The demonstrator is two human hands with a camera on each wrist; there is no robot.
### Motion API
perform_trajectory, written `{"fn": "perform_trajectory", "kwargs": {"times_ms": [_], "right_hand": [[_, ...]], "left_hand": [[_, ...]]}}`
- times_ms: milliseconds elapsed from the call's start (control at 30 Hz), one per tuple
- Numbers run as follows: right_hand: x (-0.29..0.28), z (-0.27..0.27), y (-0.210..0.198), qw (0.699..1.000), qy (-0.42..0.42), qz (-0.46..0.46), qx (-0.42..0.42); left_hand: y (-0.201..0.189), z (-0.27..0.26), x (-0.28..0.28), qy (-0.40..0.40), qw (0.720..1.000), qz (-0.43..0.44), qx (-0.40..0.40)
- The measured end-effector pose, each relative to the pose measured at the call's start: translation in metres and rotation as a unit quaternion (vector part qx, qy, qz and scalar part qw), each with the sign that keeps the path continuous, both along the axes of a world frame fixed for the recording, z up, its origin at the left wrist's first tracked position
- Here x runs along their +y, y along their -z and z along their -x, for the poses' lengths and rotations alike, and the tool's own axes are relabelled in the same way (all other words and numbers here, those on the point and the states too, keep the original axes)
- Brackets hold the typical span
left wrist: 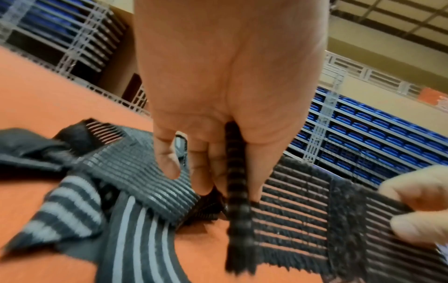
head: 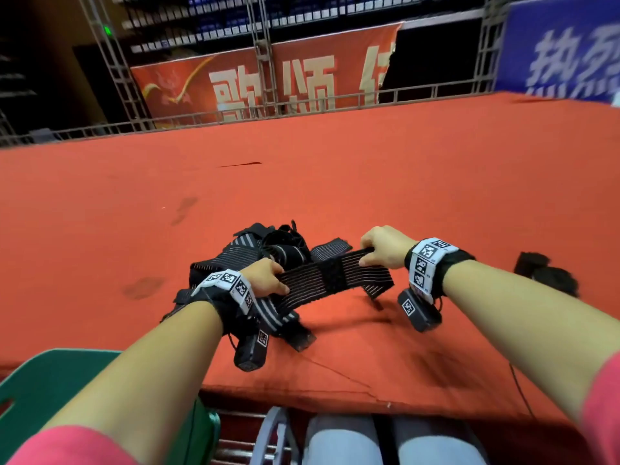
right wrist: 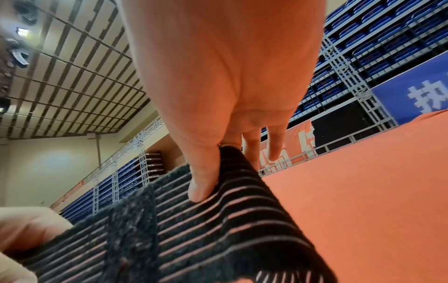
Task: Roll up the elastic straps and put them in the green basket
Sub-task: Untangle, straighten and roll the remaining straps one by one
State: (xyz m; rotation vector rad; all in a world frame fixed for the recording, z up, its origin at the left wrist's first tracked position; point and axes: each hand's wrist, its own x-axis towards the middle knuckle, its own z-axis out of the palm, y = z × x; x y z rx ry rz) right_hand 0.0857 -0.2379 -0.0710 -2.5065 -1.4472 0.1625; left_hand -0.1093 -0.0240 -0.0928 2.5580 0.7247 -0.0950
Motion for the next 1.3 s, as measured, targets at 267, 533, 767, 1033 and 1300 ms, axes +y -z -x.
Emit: {"fn": "perform_trajectory", "kwargs": {"times_ms": [267,533,767,1033,1300], "right_hand": [[-0.062,-0.004,0.005,0.998,0.054,0.004,0.025],[-0.119,-0.004,0.011,0.997,0.066,0.018,0.049],[-0.164,-0.002,0.023,0.994,0.07,0.059,0.064],[-0.203,-0.001,0.036,0.982,0.184,0.037,0.02],[-0.219,-0.005,0.054,0.967,0.237,-0.036,0.084]], "left_hand": [[0.017,0.007,-0.031,-0.133,0.903,0.362,-0.191],[0.032,0.01,-0.056,-0.164,0.892,0.335,-0.254],[0.049,0.025,-0.06,-0.201,0.916,0.231,-0.26],[0.06,0.029,-0.071,-0.187,0.942,0.125,-0.247],[0.071,0.026,-0.087,-0.251,0.85,0.376,-0.271]]}}
